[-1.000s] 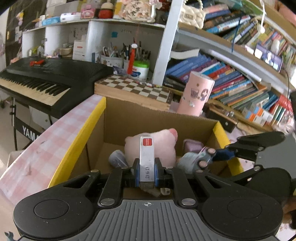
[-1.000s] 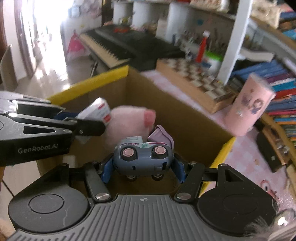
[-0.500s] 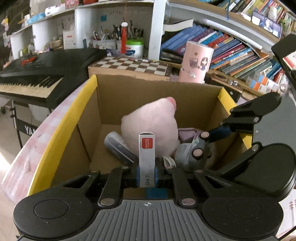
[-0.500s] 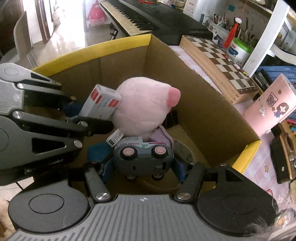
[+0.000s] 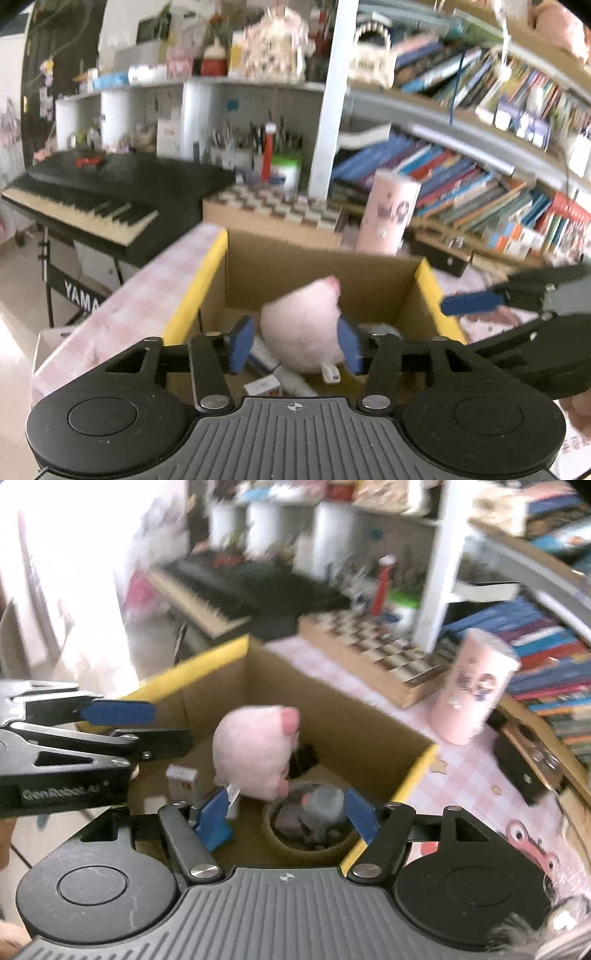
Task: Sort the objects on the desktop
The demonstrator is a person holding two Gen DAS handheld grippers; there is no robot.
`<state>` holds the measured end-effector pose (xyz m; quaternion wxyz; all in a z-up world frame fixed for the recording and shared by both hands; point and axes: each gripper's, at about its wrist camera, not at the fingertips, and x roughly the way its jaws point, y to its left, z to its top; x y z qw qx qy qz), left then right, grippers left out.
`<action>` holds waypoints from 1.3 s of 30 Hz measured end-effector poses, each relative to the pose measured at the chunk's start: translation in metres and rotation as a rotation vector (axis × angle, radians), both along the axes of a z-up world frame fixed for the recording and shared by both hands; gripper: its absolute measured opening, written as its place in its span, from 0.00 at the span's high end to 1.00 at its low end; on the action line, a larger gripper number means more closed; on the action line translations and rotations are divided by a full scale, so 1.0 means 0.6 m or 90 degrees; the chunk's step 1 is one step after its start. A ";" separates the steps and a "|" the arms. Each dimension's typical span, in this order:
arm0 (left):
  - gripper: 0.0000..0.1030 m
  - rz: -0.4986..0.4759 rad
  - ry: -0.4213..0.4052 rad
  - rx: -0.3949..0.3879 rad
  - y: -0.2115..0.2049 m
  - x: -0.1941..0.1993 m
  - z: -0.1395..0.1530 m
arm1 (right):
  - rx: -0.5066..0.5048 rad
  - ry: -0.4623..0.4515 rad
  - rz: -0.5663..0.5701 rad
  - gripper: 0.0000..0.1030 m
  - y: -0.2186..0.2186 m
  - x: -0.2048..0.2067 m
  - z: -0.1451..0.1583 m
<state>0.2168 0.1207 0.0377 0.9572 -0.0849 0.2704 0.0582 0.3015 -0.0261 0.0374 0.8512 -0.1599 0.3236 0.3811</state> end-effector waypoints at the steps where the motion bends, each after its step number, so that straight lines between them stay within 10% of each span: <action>1: 0.45 0.001 -0.010 -0.001 -0.002 -0.007 0.006 | 0.014 -0.006 -0.021 0.33 -0.010 -0.010 0.004; 8: 0.14 0.005 -0.089 0.045 -0.023 -0.069 0.023 | 0.088 -0.084 -0.173 0.27 -0.064 -0.095 0.021; 39: 0.00 -0.100 -0.017 0.058 -0.071 -0.285 -0.045 | 0.078 -0.125 -0.457 0.15 -0.150 -0.422 -0.052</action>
